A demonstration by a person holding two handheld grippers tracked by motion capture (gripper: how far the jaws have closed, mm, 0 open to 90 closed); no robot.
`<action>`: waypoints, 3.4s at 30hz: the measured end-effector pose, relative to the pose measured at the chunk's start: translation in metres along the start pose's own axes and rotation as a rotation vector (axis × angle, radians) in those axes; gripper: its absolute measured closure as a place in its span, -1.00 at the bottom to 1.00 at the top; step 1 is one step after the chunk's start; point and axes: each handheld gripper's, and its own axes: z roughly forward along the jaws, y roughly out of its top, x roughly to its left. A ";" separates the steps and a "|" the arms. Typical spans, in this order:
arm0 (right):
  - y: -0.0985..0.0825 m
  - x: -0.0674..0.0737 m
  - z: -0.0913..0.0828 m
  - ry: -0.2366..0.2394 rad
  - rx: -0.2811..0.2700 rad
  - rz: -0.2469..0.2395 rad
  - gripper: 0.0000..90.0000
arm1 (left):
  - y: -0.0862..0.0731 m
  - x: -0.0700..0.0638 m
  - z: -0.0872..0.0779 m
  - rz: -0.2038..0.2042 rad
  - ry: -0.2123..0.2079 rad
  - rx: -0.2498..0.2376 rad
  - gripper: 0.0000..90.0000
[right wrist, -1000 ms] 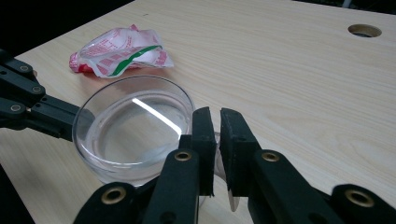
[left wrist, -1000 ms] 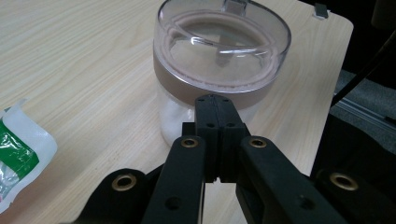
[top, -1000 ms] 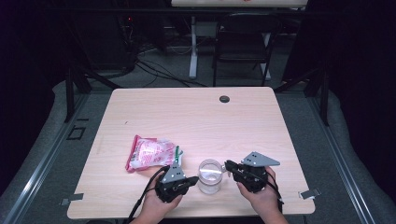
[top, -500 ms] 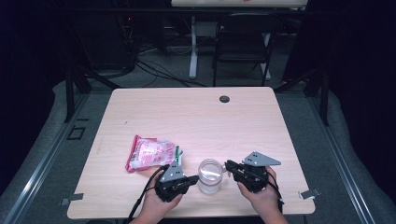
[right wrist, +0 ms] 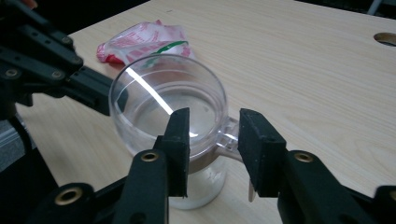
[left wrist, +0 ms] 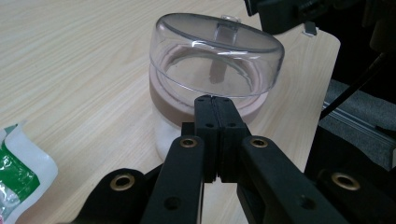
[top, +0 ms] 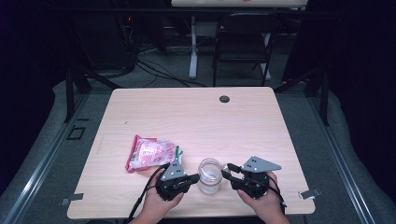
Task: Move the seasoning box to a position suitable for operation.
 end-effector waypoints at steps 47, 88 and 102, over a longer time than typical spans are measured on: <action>0.000 0.026 0.001 -0.044 -0.002 -0.206 0.10 | 0.027 0.007 0.004 -0.036 0.037 -0.023 0.53; 0.001 0.016 -0.008 -0.037 -0.045 -0.147 0.19 | 0.012 0.008 0.018 -0.058 0.068 0.009 0.30; 0.001 0.002 -0.019 -0.042 -0.053 -0.085 0.35 | 0.011 0.007 0.018 -0.059 0.070 0.007 0.30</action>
